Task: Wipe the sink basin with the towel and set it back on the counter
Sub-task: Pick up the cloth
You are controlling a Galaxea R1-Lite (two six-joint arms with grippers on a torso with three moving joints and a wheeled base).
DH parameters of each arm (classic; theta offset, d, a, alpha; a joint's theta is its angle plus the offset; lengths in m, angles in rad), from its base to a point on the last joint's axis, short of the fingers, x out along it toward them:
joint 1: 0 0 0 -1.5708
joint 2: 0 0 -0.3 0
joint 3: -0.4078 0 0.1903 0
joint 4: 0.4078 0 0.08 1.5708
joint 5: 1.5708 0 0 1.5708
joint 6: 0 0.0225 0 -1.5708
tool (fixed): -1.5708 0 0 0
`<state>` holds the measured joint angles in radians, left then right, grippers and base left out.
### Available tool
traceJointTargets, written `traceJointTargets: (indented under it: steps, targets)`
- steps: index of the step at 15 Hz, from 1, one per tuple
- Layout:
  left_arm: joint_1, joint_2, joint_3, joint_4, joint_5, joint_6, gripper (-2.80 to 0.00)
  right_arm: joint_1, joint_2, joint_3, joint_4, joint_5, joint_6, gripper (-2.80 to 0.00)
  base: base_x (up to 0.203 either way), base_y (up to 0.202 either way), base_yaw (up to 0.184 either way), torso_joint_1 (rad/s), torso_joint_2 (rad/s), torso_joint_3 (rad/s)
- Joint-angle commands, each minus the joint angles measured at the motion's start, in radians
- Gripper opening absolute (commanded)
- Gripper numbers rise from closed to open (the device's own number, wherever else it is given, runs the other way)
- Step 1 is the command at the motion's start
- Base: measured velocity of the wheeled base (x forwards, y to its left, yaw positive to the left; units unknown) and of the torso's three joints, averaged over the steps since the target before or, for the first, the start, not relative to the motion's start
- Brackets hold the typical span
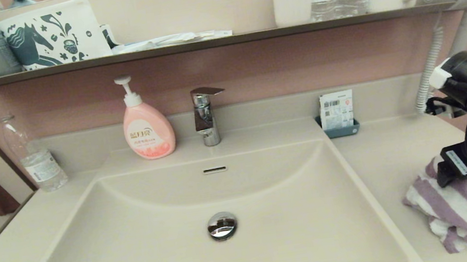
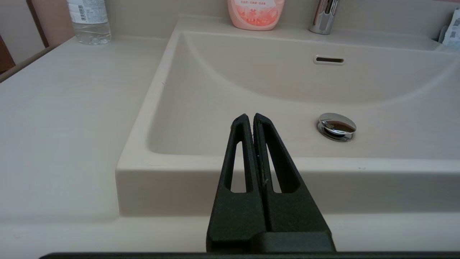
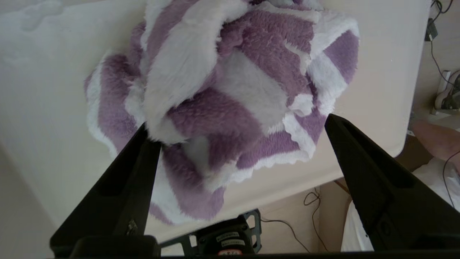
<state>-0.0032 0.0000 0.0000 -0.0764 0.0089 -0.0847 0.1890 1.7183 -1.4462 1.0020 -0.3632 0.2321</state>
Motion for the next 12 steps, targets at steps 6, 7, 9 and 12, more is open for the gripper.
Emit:
traceJointTargets:
  steps: [6,7,9,12]
  targets:
    - [0.000,0.002,0.000,0.000,0.000,-0.001,-2.80,-0.130,0.001,0.048,-0.027,-0.016,-0.059,0.00,0.000,0.000,0.000,0.000,0.00,0.000]
    - [0.000,0.002,0.000,0.000,0.000,-0.001,-2.80,-0.143,0.002,0.081,-0.062,-0.016,-0.073,0.00,0.000,0.000,0.000,0.000,0.00,0.000]
    - [0.000,0.002,0.000,0.000,0.000,-0.001,-2.80,-0.172,0.005,0.185,-0.194,-0.015,-0.114,0.00,0.000,0.000,0.000,0.000,0.00,0.000]
    - [0.000,0.002,0.000,0.000,0.000,-0.001,-2.80,-0.187,0.020,0.290,-0.354,0.032,-0.137,0.00,0.000,0.000,0.000,0.000,0.00,0.000]
